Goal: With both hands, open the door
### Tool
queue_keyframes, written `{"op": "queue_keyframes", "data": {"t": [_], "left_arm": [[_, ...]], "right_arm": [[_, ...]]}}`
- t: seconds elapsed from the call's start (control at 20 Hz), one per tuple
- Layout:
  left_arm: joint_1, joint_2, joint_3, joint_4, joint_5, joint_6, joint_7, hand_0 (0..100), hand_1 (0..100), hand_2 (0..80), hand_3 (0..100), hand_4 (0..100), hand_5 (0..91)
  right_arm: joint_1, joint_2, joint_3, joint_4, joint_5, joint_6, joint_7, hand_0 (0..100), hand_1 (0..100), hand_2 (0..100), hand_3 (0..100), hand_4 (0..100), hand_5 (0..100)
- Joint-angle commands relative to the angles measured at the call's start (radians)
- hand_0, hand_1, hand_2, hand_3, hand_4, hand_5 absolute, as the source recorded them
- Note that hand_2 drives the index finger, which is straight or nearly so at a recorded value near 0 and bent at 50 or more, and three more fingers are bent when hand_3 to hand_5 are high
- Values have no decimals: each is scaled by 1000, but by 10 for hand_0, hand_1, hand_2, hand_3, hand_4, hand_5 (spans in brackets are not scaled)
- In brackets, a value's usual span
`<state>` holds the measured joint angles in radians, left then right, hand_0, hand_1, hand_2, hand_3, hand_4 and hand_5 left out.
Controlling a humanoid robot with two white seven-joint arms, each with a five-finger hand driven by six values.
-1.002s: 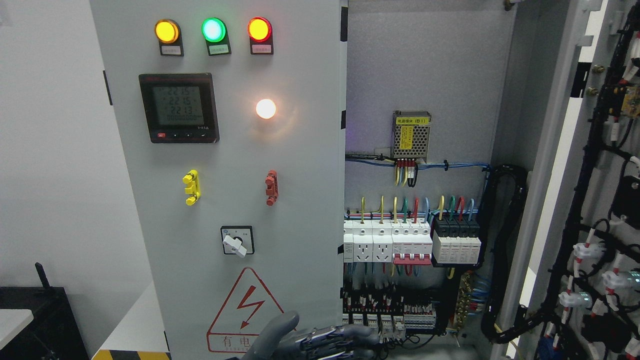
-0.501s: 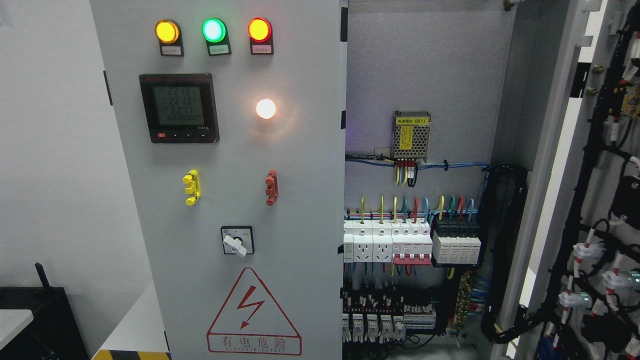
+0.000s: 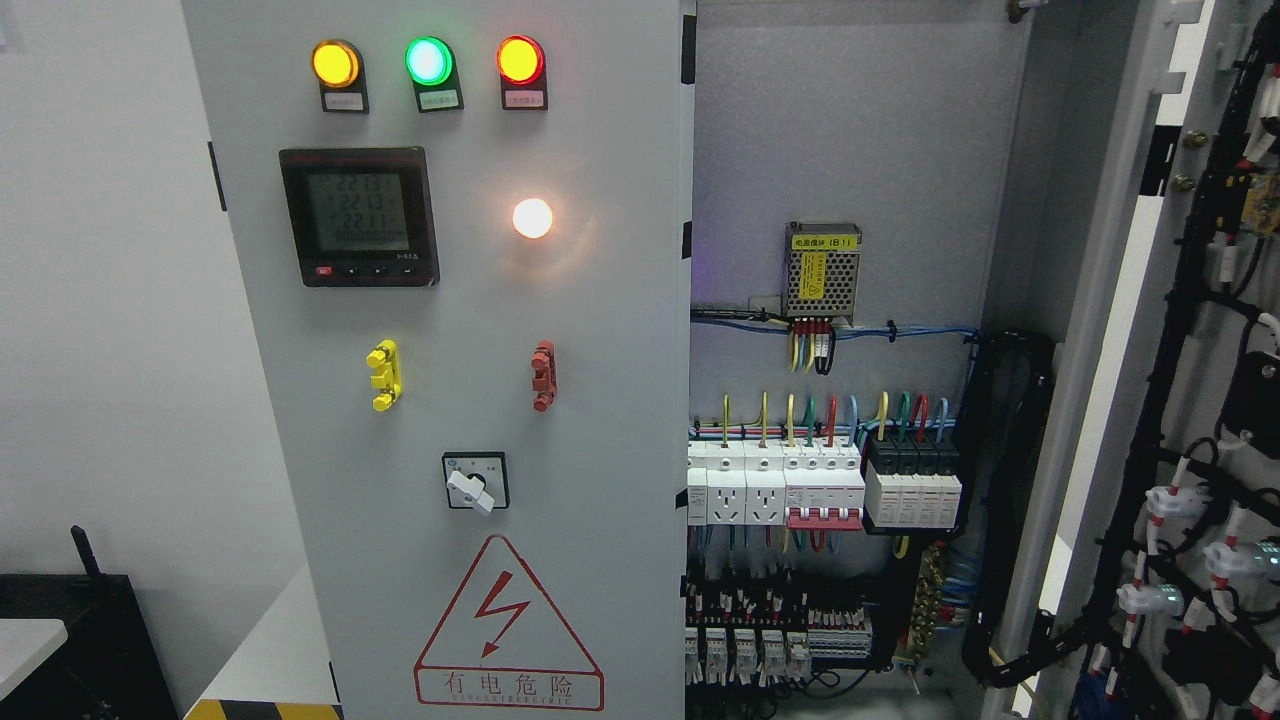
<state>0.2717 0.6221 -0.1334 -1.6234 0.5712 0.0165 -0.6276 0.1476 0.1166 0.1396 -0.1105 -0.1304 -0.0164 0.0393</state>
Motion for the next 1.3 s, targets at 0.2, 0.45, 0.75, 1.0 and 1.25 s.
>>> {"op": "queue_keyframes", "data": {"t": [0.2,0.45,0.75,1.0,1.25], "left_arm": [[296,-125,245,88,-157,-12,5,0,0,0,0,0,0],[354,-179,241,218,-252,-12,5,0,0,0,0,0,0],[314,-297,219,534,-381,-49,6,0,0,0,0,0,0],[172,-412,222,909,-510,-119,12,0,0,0,0,0,0],[28,-469,221,1229,-562,-125,17,0,0,0,0,0,0]], "right_arm": [[0,0,0,0,0,1,1,386,0,0,0,0,0],[0,0,0,0,0,1,1,386,0,0,0,0,0],[1,0,0,0,0,0,1,386,0,0,0,0,0],[0,0,0,0,0,1,1,386,0,0,0,0,0],[0,0,0,0,0,1,1,386,0,0,0,0,0]]}}
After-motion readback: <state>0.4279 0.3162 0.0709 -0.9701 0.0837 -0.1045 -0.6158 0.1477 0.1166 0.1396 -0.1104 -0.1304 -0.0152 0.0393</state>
